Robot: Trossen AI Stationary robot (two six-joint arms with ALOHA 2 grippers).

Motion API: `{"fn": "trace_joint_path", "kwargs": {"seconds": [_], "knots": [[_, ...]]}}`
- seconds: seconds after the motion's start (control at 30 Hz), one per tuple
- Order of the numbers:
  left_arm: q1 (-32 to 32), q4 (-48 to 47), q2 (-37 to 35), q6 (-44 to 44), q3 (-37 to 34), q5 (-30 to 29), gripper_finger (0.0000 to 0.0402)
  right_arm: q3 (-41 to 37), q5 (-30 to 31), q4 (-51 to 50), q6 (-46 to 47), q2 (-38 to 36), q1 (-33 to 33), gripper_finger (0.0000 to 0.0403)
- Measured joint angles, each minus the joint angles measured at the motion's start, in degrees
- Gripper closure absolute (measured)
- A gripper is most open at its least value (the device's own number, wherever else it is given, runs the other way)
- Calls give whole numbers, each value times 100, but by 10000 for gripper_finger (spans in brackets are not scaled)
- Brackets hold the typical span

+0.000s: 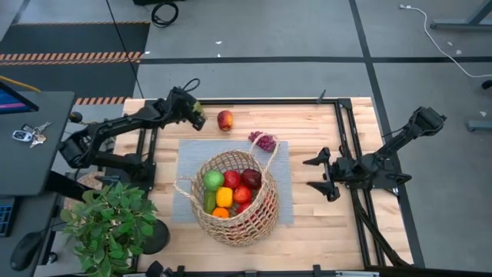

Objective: Build produce basket
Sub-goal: Put the green pear into the brown basket

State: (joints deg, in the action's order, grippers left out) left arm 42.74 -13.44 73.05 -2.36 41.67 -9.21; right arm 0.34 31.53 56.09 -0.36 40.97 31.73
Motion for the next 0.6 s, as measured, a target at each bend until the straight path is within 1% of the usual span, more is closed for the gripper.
{"fn": "trace_joint_path", "kwargs": {"seconds": [0.1, 0.3, 0.43, 0.47, 0.5, 0.6], "knots": [[20, 36, 154, 150, 2, -15, 174, -2, 327, 201, -164, -95, -74, 41], [260, 296, 616, 219, 18, -40, 121, 0, 367, 276, -91, -102, -119, 41], [421, 260, 1038, 330, 237, -47, 112, -1, 718, 314, -1021, -100, -119, 41], [438, 256, 1133, 388, 296, -80, 112, -2, 820, 413, -1072, -98, -118, 41], [439, 243, 1218, 422, 348, -125, 111, -2, 905, 494, -923, -103, -115, 41], [435, 93, 1502, 456, 626, -202, 111, 0, 938, 811, -910, -103, -154, 41]]}}
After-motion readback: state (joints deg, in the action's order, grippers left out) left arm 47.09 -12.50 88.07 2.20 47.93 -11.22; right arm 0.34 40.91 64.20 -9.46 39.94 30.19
